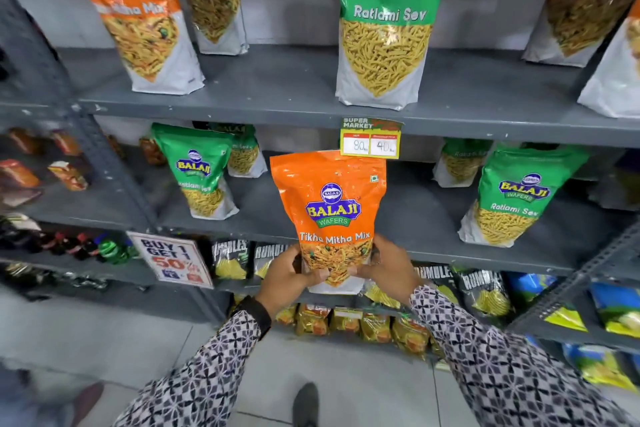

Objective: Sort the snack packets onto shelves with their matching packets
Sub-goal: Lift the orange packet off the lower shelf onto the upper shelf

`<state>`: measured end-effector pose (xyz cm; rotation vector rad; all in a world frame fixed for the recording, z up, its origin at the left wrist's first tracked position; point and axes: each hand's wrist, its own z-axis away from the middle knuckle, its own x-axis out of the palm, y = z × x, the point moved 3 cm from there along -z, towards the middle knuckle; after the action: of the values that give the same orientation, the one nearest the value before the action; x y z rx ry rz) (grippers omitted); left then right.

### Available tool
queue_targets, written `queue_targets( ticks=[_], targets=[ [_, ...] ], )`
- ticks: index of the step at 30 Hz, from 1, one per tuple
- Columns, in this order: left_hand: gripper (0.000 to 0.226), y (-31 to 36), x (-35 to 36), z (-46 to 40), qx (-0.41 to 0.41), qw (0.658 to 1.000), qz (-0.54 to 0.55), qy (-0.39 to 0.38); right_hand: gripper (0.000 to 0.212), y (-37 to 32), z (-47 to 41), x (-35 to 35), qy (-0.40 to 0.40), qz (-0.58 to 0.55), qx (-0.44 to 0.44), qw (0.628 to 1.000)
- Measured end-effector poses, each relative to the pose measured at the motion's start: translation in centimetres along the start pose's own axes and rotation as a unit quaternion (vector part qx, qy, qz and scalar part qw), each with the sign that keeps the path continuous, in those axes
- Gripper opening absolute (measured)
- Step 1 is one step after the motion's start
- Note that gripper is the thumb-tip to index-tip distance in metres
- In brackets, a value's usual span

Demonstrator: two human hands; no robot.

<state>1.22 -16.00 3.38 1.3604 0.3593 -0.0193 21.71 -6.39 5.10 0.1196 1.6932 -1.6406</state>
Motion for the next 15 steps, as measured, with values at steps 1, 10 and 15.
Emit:
queue_targets(
  ticks=[1, 10, 15],
  targets=[
    [0.037, 0.4, -0.5, 1.2, 0.011, 1.0, 0.001, 0.009, 0.056, -0.7, 0.9, 0.0, 0.003, -0.009, -0.008, 1.0],
    [0.042, 10.6, -6.3, 5.2, 0.159, 0.985, -0.002, 0.072, 0.068, -11.5, 3.4, -4.5, 0.04, -0.111, -0.136, 0.984],
    [0.037, 18.3, -10.1, 3.6, 0.242, 0.963, 0.011, 0.121, 0.062, -19.5, 0.9, -8.6, 0.112, -0.113, -0.204, 0.966]
  ],
)
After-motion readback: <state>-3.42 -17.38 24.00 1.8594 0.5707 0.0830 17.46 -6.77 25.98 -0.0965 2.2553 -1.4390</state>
